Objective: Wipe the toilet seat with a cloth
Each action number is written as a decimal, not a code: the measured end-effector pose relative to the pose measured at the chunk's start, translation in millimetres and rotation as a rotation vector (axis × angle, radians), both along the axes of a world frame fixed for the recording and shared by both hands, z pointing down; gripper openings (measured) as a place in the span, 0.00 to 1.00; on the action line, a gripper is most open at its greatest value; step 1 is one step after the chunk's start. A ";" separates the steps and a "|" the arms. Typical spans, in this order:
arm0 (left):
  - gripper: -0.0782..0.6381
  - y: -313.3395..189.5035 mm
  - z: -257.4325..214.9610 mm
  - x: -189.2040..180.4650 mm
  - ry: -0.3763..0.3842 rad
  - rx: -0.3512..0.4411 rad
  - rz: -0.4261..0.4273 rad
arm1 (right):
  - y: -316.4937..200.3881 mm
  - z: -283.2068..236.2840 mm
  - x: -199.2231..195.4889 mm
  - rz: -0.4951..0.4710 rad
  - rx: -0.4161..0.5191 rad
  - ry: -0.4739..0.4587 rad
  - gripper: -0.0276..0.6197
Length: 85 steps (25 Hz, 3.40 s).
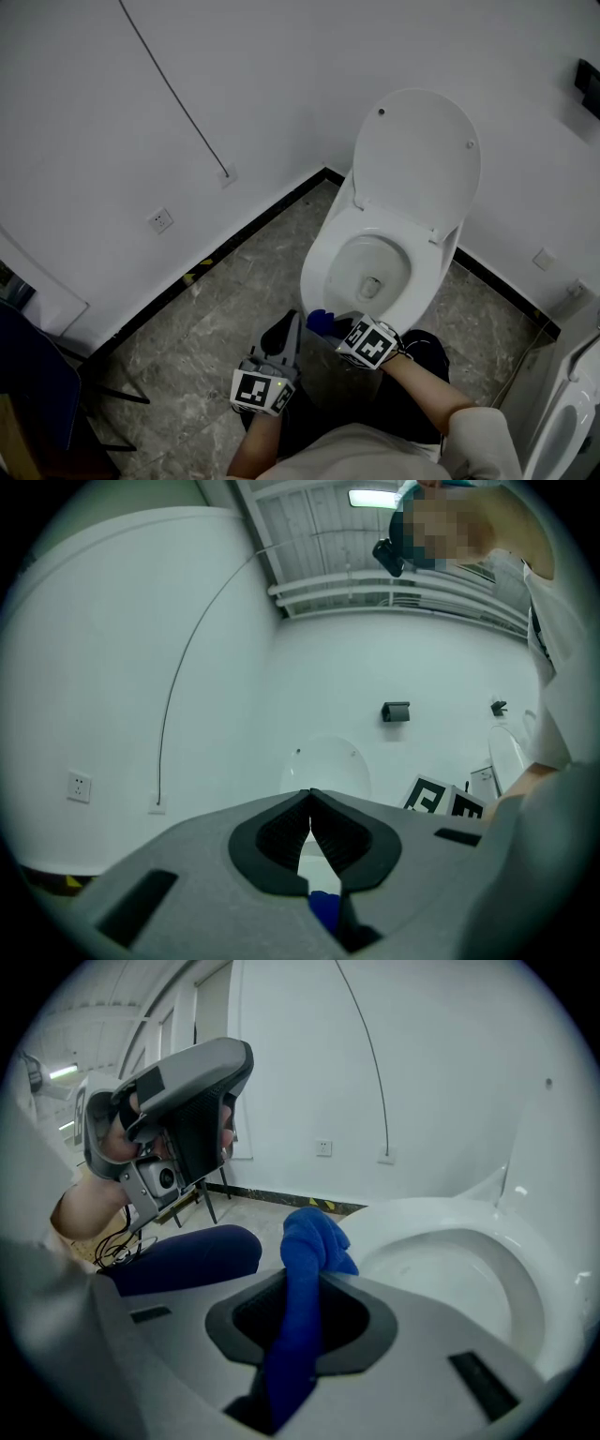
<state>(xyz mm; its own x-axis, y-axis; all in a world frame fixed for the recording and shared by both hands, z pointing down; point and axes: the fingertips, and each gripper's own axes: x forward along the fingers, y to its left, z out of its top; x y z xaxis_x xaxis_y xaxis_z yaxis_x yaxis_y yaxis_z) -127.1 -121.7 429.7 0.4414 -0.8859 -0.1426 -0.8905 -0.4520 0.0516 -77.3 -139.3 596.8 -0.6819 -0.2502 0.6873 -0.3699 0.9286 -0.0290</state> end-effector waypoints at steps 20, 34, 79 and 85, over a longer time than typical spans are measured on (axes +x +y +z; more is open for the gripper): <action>0.12 0.8 3.7 5.6 -0.027 -0.012 0.003 | 2.1 -3.4 25.6 0.039 0.011 -0.024 0.14; 0.12 -4.4 4.9 20.1 -0.042 -0.015 0.026 | -4.3 -4.4 51.1 0.061 0.014 -0.029 0.14; 0.12 -10.2 9.0 45.4 -0.060 -0.029 0.060 | -38.9 -1.6 115.7 0.168 0.023 -0.020 0.14; 0.12 -11.5 8.3 48.3 -0.067 -0.031 0.065 | -42.5 -2.7 120.2 0.177 0.044 -0.016 0.14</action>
<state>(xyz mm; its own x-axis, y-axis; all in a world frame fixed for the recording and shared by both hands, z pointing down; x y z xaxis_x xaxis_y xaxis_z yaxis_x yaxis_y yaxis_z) -78.7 -133.3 437.9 0.5058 -0.8585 -0.0841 -0.8612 -0.5082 0.0082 42.9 -181.8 594.1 -0.6355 -0.3965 0.6625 -0.5275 0.8496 0.0025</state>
